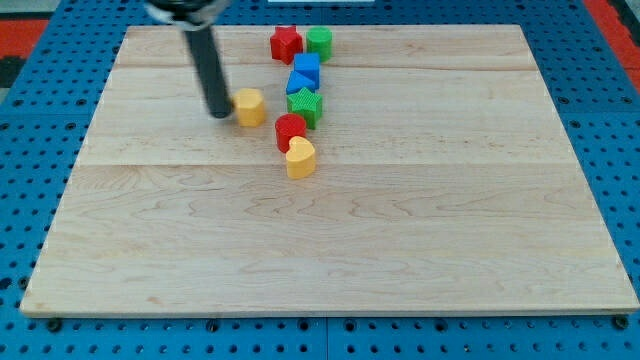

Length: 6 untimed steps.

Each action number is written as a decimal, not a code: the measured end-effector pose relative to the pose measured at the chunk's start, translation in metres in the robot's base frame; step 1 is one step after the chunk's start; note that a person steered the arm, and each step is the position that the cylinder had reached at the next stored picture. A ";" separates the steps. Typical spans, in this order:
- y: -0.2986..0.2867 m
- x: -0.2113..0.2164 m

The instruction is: Move the red star a bit down

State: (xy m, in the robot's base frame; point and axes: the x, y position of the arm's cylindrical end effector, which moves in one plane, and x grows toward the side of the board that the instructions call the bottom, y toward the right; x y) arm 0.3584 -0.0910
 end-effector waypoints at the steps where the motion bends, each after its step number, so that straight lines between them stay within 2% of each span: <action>1: 0.017 0.000; 2: -0.054 -0.017; 3: -0.060 -0.091; 4: -0.007 -0.154; 5: 0.021 -0.166; 6: 0.035 -0.151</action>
